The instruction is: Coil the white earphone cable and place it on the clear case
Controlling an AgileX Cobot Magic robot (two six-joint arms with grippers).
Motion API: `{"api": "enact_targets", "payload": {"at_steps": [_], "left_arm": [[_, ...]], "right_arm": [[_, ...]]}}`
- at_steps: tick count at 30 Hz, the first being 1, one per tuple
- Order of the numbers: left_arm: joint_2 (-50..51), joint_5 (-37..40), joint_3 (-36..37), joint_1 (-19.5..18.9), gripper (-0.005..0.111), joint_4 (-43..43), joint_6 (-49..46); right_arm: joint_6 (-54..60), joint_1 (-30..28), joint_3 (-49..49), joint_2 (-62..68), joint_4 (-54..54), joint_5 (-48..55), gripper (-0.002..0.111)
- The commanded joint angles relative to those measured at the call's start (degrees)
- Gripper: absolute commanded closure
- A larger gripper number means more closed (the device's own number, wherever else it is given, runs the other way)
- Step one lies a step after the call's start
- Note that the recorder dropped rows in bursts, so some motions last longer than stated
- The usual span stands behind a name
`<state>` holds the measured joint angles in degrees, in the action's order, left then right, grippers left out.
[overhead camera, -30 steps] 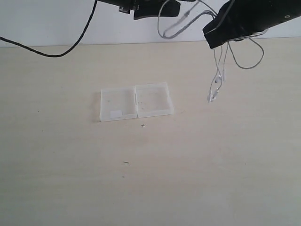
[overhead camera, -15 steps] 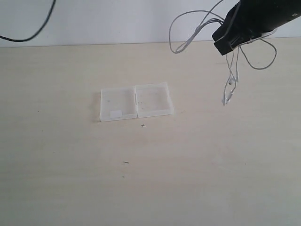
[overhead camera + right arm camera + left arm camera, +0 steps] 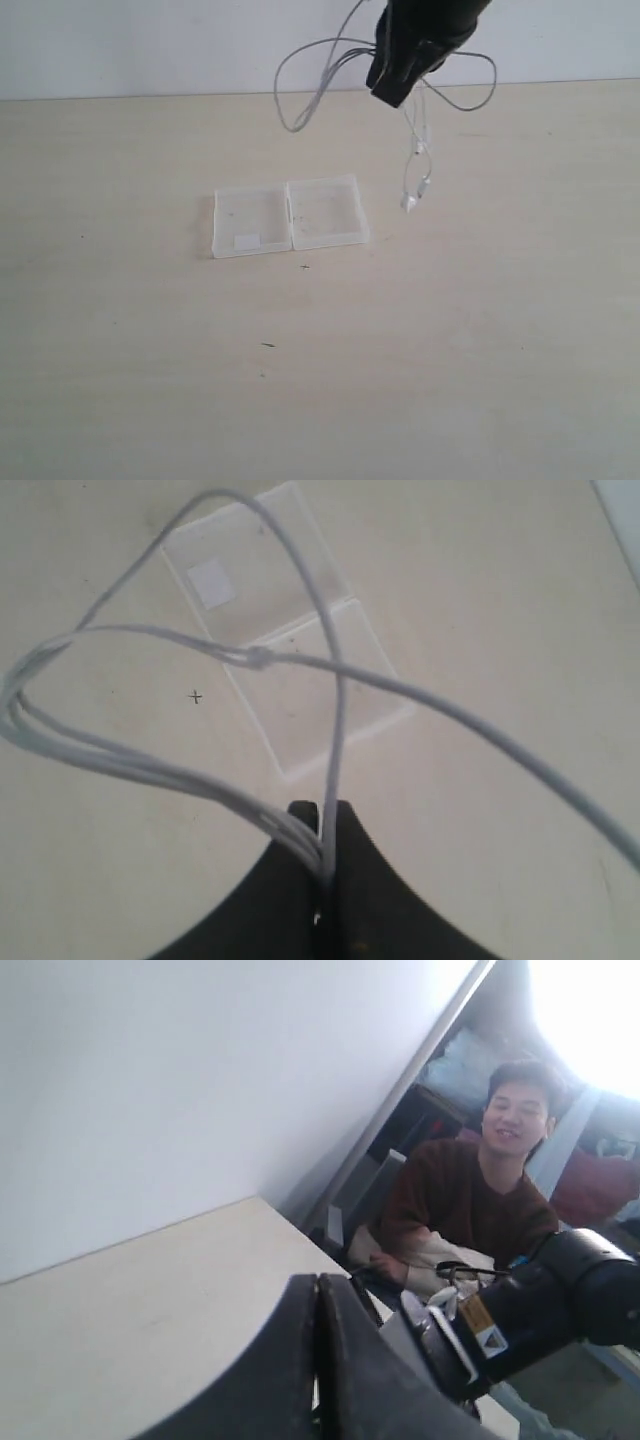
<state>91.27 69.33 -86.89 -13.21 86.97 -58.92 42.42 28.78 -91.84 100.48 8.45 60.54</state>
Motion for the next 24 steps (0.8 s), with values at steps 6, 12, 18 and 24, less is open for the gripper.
{"api": "enact_targets", "payload": {"at_steps": [6,12,18,24], "left_arm": [[-7.07,0.63,13.61,-5.94,0.107,9.03,-7.34],[-9.15,0.63,19.83,-7.37,0.107,12.63,-10.25],[-9.38,0.63,20.28,-7.37,0.107,12.73,-10.25],[-9.38,0.63,20.28,-7.37,0.107,12.73,-10.25]], "right_arm": [[10.33,1.90,-8.30,9.51,2.94,2.83,0.108],[16.40,1.90,-12.40,13.65,5.15,2.24,0.108],[18.01,1.90,-15.13,18.59,6.24,0.49,0.108],[21.98,1.90,-16.59,25.30,6.65,-5.00,0.108]]}}
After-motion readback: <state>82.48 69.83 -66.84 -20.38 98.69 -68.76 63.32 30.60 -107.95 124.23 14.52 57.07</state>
